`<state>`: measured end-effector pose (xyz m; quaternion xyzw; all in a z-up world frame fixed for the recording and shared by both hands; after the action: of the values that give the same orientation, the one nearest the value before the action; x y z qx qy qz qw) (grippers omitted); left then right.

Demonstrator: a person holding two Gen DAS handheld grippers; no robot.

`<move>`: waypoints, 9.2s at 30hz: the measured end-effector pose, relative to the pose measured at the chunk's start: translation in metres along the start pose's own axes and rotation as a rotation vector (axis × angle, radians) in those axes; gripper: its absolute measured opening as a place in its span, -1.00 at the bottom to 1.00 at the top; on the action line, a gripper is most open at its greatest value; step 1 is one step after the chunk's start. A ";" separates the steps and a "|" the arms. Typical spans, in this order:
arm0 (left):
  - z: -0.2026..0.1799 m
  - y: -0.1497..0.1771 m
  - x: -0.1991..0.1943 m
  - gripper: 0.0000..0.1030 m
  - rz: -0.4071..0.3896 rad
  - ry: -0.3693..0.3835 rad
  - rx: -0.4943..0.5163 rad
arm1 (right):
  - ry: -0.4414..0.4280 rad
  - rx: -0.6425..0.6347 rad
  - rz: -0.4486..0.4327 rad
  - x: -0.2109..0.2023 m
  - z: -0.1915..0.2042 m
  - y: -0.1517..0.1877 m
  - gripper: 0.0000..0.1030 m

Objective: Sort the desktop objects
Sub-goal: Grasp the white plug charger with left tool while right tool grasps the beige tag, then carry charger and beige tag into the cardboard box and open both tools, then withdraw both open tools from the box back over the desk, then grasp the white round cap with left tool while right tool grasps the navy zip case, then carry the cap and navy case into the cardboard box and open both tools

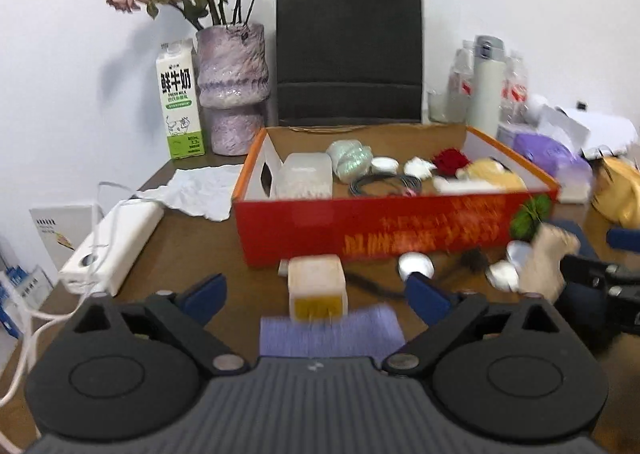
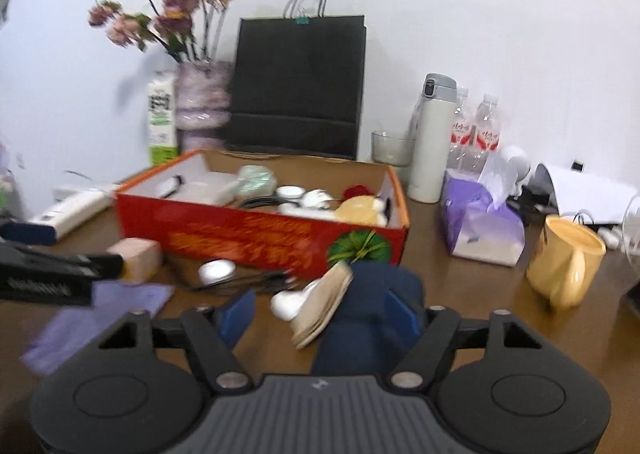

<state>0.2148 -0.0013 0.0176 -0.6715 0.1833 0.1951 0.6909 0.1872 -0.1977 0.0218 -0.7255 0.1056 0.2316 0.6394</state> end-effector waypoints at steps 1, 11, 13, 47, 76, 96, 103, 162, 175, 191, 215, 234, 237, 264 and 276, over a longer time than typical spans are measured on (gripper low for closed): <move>0.001 -0.003 0.008 0.63 0.007 0.010 -0.009 | 0.006 0.002 0.020 0.013 -0.002 -0.002 0.06; 0.008 0.003 0.043 -0.24 0.109 0.042 -0.043 | 0.015 -0.027 0.013 0.034 0.000 0.003 -0.95; 0.010 0.000 0.032 -0.24 0.092 0.041 -0.060 | 0.003 -0.015 -0.004 0.025 0.001 -0.001 -0.95; -0.003 0.075 -0.136 -0.24 0.089 0.172 -0.143 | -0.103 -0.053 -0.068 -0.147 0.043 0.044 -0.96; -0.008 -0.123 0.144 -0.23 0.211 0.153 -0.054 | -0.325 0.050 0.090 0.172 0.017 -0.174 -0.96; 0.007 -0.137 0.133 0.80 0.193 0.039 -0.046 | -0.086 -0.030 0.265 0.209 0.000 -0.166 0.45; 0.026 -0.133 0.099 0.93 0.193 -0.056 -0.076 | 0.078 -0.056 0.235 0.156 -0.044 -0.146 0.60; -0.009 0.015 -0.071 0.74 -0.133 0.160 -0.109 | -0.048 0.181 0.082 -0.043 -0.026 0.045 0.81; -0.054 -0.011 0.064 0.12 0.088 0.180 -0.030 | -0.021 0.072 0.160 0.051 -0.033 0.013 0.69; -0.052 -0.016 0.045 -0.45 0.030 0.208 -0.034 | -0.081 0.165 0.027 0.024 -0.053 0.006 0.17; -0.023 0.076 -0.130 -0.45 0.013 0.241 -0.116 | -0.252 0.174 0.028 -0.128 0.005 0.063 0.14; -0.003 -0.014 -0.111 -0.45 -0.151 0.220 -0.114 | -0.250 0.131 -0.087 -0.100 -0.017 -0.016 0.14; 0.000 -0.058 -0.085 -0.44 -0.191 0.219 -0.083 | -0.189 0.090 -0.122 -0.073 -0.026 -0.059 0.14; 0.036 -0.153 0.208 0.34 0.269 0.154 -0.114 | -0.104 0.121 0.459 0.270 -0.013 -0.141 0.27; 0.029 -0.169 0.139 0.65 0.257 0.090 -0.081 | -0.069 0.150 0.364 0.191 -0.054 -0.165 0.55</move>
<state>0.4210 0.0269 0.0918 -0.6780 0.2906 0.2590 0.6235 0.4385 -0.1973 0.0805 -0.6366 0.2301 0.3595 0.6423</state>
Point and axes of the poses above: each gripper's, at about its wrist camera, not at the fingertips, and x roughly the way its jaws point, z to its left, y to its underside, the point moved 4 cm from there along x, roughly the way its jaws point
